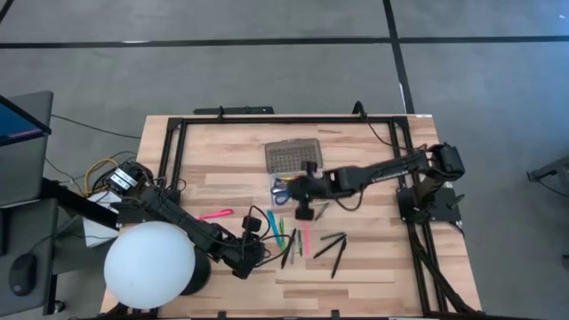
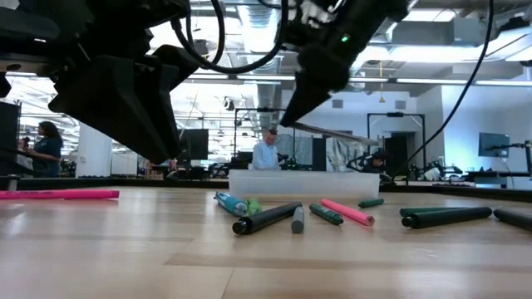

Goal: Pick & place school supplies into a supply box
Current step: Put the gray pen into the supply box

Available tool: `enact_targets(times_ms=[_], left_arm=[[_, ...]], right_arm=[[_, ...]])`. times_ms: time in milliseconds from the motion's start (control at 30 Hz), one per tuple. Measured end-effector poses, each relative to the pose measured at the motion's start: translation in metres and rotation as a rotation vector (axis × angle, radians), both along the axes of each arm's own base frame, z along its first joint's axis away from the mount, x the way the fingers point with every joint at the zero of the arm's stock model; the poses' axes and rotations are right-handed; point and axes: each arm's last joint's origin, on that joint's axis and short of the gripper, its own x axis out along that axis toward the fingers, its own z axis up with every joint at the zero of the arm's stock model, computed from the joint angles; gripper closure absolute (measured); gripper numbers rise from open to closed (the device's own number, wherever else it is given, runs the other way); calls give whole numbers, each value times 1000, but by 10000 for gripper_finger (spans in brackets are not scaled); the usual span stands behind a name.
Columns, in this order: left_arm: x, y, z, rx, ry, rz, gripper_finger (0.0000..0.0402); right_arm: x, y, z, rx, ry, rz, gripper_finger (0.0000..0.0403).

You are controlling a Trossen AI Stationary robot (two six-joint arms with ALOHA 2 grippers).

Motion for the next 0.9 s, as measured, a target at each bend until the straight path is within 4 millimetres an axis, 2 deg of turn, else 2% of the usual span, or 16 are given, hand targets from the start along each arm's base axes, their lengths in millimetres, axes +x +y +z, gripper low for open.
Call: enact_targets(times_ms=[167,267,767,900], left_arm=[[-1,1,-1,-5,15,20,318],[-3,2,-2,-2,29,28,318],[-2,2,-2,-5,25,32,318],[-2,2,-2,-6,25,31,318]], right_arm=[[6,-30,4,77,-75,-84,392],[8,-38,6,103,-117,-115,392],[9,-42,6,115,-133,-128,391],[15,-45,-12,98,-90,-114,391]])
